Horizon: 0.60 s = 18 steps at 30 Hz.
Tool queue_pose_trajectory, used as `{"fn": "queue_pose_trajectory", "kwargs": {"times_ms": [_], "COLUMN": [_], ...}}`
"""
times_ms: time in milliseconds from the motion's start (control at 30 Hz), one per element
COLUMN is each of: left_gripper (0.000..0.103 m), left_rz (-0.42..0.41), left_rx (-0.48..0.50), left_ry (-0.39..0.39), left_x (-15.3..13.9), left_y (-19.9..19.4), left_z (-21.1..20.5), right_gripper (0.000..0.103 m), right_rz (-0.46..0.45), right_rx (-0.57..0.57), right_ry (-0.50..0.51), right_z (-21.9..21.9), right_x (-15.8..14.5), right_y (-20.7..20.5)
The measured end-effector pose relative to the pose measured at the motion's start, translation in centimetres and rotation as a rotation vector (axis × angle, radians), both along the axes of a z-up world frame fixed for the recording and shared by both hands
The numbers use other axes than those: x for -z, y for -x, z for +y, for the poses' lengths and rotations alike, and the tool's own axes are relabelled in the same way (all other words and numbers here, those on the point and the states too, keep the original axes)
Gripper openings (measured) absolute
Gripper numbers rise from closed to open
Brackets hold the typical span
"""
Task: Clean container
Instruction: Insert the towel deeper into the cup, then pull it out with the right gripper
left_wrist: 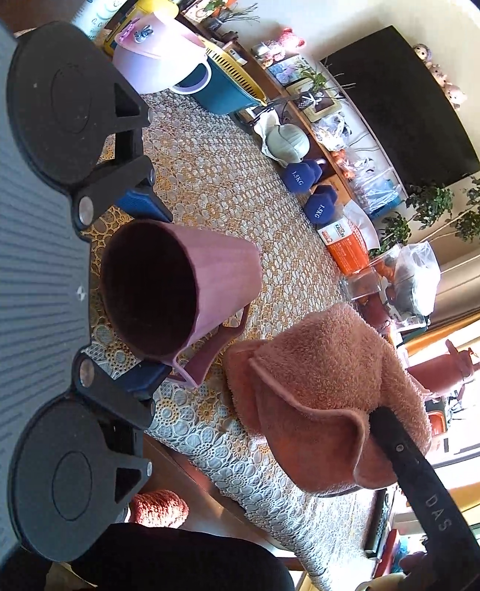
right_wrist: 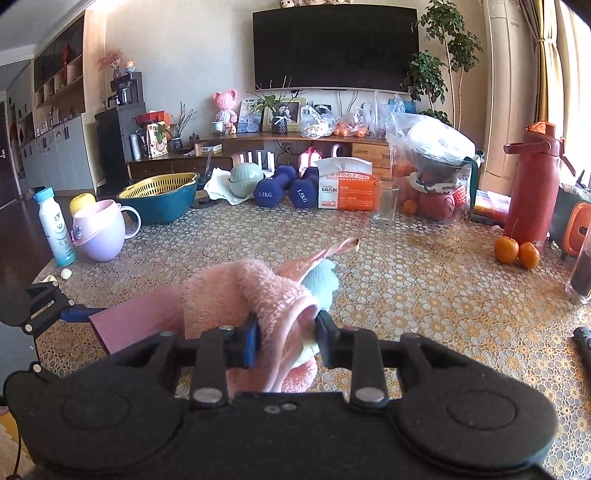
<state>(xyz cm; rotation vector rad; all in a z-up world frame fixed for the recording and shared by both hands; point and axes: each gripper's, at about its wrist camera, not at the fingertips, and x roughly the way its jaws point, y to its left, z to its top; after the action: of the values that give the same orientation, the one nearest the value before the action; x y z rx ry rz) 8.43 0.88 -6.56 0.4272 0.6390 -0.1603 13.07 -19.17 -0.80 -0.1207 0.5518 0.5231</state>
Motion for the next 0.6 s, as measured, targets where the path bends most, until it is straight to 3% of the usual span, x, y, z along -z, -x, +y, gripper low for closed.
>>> {"fn": "queue_pose_trajectory", "kwargs": {"times_ms": [100,267,433,600], "left_gripper": [0.079,0.079,0.079,0.079], "left_rz": [0.055,0.171,0.217,0.244], "left_rx": [-0.044,-0.133,-0.149,-0.162], "left_ry": [0.104,0.364,0.458,0.449], "left_x": [-1.1,-3.0,-3.7,-3.3], "left_y": [-0.7,-2.0,-2.4,-2.4], "left_z": [1.0,3.8,4.5,4.2], "right_gripper": [0.030,0.030,0.030,0.030], "right_rz": [-0.027,-0.116,-0.126,-0.160], "right_rx": [-0.012,-0.069,-0.232,-0.362], "right_ry": [0.005,0.031,0.039,0.167], "right_z": [0.3,0.9,3.6,8.2], "right_x": [-0.6,-2.3,-2.9,-1.5], "right_y": [0.2,1.1,2.3,3.6]}}
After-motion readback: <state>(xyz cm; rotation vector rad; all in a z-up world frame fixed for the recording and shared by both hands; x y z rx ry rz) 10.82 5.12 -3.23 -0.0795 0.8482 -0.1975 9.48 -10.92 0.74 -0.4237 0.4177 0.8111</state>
